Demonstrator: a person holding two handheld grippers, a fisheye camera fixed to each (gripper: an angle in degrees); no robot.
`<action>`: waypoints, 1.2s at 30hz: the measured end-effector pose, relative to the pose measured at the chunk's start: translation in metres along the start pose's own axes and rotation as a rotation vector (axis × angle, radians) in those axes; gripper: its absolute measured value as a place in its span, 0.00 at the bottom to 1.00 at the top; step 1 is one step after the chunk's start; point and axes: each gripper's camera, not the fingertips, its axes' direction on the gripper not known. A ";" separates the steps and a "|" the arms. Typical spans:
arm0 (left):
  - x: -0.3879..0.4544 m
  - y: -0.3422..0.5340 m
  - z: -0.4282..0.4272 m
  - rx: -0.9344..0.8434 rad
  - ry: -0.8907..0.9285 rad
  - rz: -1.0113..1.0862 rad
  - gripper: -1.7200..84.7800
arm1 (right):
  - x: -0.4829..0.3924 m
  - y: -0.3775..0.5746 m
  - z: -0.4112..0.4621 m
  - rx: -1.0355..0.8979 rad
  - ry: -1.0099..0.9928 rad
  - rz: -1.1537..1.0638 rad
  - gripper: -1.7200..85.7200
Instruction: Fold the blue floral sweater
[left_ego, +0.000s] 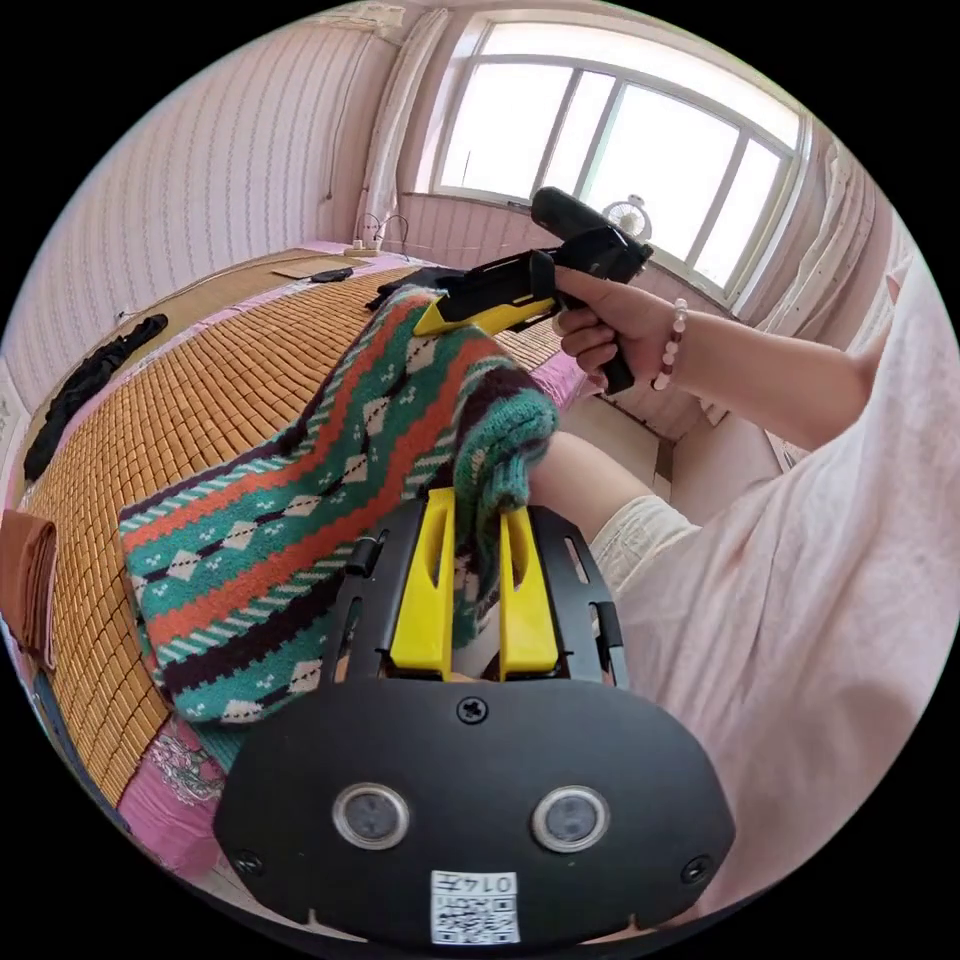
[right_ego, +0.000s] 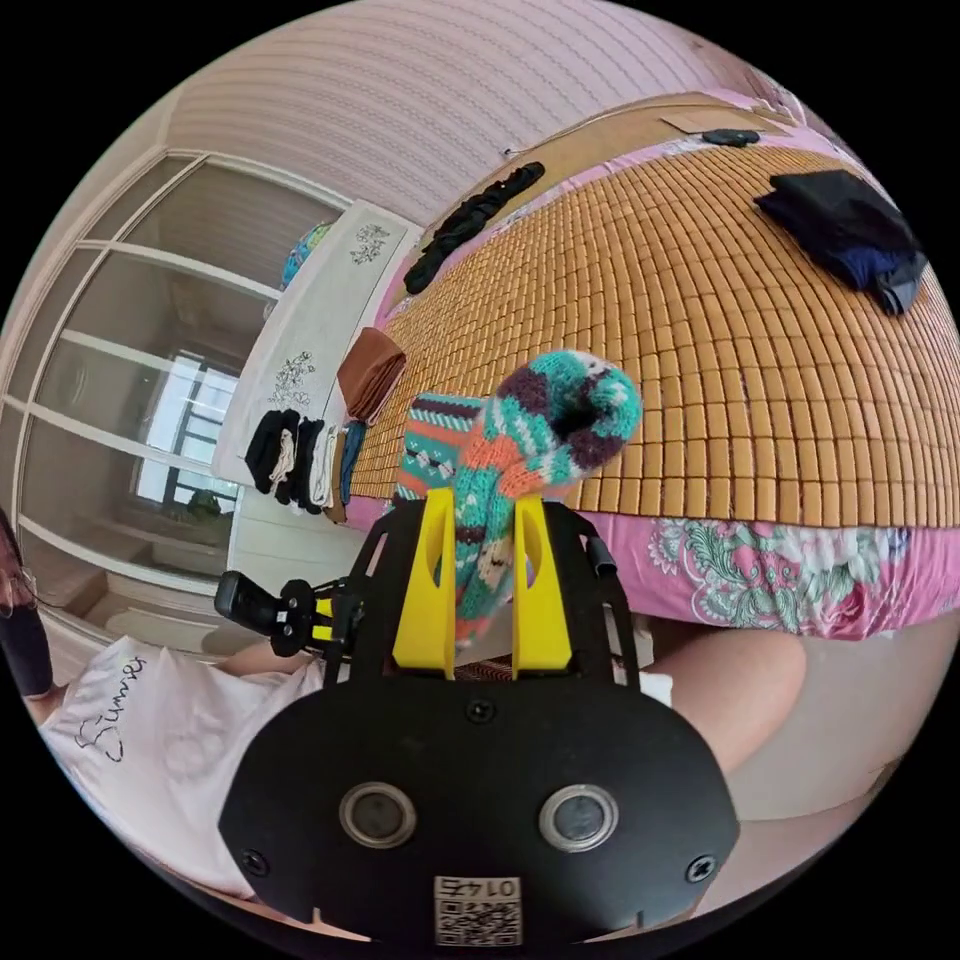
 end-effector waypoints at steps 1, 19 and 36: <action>-0.014 0.014 -0.015 0.040 -0.007 -0.057 0.10 | -0.027 -0.016 0.009 -0.024 0.006 -0.061 0.12; -0.193 0.271 -0.127 0.206 -0.284 -0.987 0.07 | -0.319 -0.190 0.309 -0.551 0.093 -0.488 0.15; -0.173 0.219 -0.080 0.059 -0.407 -0.673 0.08 | -0.421 -0.223 0.338 -0.447 0.501 -0.728 0.01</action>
